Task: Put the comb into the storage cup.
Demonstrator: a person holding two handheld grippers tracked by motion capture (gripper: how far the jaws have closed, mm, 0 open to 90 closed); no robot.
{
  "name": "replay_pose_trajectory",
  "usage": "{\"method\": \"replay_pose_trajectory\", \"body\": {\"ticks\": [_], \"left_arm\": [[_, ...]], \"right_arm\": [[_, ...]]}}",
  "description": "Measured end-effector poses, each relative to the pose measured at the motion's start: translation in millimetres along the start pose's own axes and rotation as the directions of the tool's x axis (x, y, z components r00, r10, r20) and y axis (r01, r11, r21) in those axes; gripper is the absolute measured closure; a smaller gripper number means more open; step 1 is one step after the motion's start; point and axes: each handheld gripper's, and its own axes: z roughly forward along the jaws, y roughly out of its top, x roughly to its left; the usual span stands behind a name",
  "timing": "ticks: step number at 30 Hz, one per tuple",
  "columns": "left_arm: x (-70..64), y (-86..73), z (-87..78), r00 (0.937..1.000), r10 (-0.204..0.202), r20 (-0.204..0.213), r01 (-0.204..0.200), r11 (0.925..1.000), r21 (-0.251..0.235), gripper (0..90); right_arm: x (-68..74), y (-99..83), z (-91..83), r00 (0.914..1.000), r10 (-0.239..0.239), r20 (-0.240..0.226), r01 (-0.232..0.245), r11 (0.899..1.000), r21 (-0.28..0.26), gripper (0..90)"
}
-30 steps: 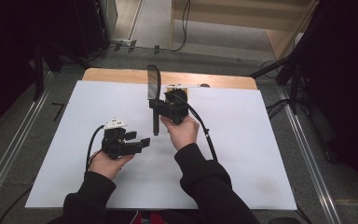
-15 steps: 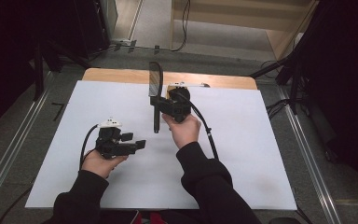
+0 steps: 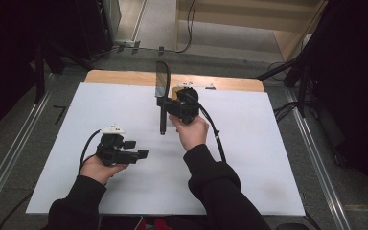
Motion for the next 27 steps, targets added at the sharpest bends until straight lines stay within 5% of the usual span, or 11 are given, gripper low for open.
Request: {"method": "replay_pose_trajectory", "body": {"ticks": [27], "left_arm": [[5.8,-12.6,-11.7,0.9999,0.007,-0.012,-0.007,0.9998,0.017,30.2]], "right_arm": [[-7.5,14.3,-10.3,1.0,0.002,-0.003,-0.002,0.999,-0.032,70.3]]}}
